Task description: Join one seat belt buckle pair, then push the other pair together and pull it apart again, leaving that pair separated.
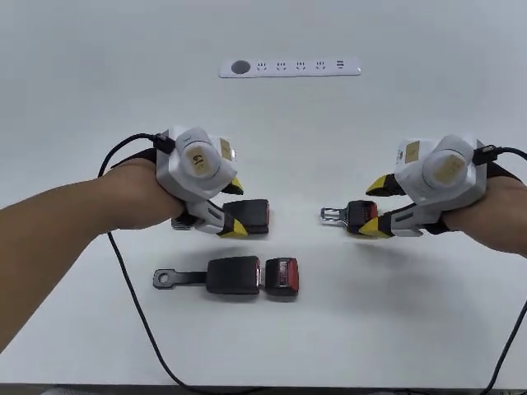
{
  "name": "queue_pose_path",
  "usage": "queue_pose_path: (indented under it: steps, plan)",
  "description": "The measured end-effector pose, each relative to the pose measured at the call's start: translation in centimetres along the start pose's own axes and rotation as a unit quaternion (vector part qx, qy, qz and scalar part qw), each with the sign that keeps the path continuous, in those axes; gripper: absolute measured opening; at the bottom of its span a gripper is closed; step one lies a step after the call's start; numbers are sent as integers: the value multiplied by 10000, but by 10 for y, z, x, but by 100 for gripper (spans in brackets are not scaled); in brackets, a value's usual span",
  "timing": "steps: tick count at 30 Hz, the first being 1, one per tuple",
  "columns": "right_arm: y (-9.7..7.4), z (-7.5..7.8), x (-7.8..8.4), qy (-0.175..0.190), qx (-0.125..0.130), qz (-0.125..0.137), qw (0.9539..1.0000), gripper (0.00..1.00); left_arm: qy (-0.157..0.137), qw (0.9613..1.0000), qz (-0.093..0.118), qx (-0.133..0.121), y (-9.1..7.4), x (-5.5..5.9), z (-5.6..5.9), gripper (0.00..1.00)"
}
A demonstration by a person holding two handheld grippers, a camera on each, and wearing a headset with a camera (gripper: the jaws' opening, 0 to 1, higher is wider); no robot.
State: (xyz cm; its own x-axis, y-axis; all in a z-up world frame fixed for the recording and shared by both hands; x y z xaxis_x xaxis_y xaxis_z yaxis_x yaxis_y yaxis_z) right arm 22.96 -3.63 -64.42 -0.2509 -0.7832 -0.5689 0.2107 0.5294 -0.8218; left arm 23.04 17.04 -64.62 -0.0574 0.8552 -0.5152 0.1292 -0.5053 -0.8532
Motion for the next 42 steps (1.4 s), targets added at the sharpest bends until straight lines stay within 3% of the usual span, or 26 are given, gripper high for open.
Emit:
queue_pose_path:
  steps: [13, 17, 18, 29, 42]
  plan:
    - [15, -3, 8, -79, -312, -178, 9993, 35, -25, 9997, -181, 158, 10, 10, 0, 39]
    - [20, -1, 12, -72, -378, -206, 9990, 34, 90, 9992, -365, 147, 13, 18, 0, 39]
    - [19, -1, 11, -56, -374, -196, 9991, 34, -18, 9996, -220, 166, 13, 15, 0, 38]
    - [22, 1, 8, -280, -457, -246, 9983, 33, 332, 9985, -313, 297, 14, 16, 0, 34]
    - [29, -7, -4, -403, -562, -167, 9975, 33, 302, 9986, -314, 315, 15, 14, 1, 34]
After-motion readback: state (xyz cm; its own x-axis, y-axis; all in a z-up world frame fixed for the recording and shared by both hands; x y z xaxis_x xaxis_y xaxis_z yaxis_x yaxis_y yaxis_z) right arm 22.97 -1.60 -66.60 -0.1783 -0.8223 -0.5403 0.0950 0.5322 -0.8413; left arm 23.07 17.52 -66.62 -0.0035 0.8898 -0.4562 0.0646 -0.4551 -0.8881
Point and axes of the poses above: the centre of the closed fingertips' face, and the gripper's own axes: y roughly forward along the fingers, z roughly to its right, x roughly out of its underside, the point moved 3 cm from there along -y, roughly backward along the fingers, and after that the axes turned 5 degrees about y, right-handed, at the moved point
